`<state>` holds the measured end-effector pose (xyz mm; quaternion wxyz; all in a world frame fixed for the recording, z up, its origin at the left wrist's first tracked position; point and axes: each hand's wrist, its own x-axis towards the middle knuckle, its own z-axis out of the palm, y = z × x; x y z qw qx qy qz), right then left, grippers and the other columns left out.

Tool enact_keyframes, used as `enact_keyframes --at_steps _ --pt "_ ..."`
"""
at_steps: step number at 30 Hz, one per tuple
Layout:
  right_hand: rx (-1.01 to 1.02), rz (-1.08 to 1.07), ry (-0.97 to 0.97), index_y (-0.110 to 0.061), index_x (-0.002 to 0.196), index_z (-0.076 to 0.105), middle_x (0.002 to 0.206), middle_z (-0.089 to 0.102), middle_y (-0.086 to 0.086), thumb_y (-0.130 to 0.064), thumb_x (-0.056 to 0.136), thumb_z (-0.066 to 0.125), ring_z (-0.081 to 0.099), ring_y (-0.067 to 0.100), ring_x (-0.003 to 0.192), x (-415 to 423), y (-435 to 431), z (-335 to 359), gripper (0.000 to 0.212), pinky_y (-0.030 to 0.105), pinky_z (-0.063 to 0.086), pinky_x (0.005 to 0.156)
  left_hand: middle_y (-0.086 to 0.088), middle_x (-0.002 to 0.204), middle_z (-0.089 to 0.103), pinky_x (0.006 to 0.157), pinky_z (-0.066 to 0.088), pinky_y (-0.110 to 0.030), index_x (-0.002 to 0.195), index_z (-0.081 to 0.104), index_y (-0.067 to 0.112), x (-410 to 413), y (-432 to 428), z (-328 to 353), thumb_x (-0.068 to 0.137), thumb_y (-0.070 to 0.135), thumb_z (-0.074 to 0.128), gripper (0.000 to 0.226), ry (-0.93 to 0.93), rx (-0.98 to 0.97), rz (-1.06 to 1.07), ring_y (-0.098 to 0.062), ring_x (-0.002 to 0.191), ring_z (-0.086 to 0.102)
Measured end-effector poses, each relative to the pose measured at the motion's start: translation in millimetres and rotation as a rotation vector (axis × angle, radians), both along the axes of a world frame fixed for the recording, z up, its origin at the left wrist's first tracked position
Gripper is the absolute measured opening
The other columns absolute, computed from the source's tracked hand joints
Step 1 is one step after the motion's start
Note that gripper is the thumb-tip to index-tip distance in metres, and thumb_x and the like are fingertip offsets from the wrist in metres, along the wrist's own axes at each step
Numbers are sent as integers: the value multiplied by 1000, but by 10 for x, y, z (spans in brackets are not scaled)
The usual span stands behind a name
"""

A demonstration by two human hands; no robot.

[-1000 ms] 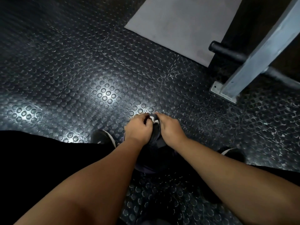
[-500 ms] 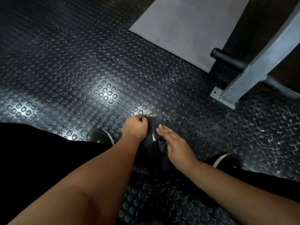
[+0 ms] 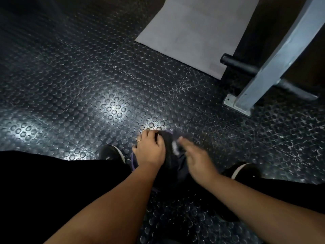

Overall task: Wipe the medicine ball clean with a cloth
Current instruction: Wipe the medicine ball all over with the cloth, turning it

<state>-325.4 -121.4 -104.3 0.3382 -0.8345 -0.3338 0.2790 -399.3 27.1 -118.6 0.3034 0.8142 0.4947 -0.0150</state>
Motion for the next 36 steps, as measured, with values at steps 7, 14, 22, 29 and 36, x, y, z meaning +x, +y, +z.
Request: enact_keyframes --at_steps 7,14,22,29,36 --pt "20 106 -12 -12 140 46 147 42 4 6 93 40 34 18 139 108 517 -154 51 24 22 116 -5 127 58 101 41 -48 126 60 15 -61 169 -53 85 44 35 57 -10 11 -33 -33 115 56" --pt "-379 167 127 -14 132 56 134 55 15 -13 98 40 51 31 121 647 1267 -379 38 28 39 94 0 124 57 102 37 -46 124 62 20 -24 38 -14 84 47 38 54 20 33 -27 -25 117 53" --pt "-313 101 100 -19 139 47 139 51 12 -19 100 38 47 30 126 552 1107 -399 40 35 39 104 5 117 62 102 41 -46 115 69 28 125 222 -83 90 43 54 32 -20 -76 187 -24 114 58" --pt "-1 171 -119 -28 152 14 161 1 -8 -16 101 35 -5 14 148 -196 248 -204 56 34 6 119 -4 108 72 97 48 -38 109 71 28 338 558 -27 91 42 55 29 30 -197 246 -30 106 65" --pt "-28 199 -161 -31 151 16 160 -4 -13 -19 100 37 -12 10 146 -202 430 -194 57 40 3 119 -3 114 72 90 47 -32 114 71 28 283 821 -157 93 46 56 31 7 -251 167 -27 109 64"
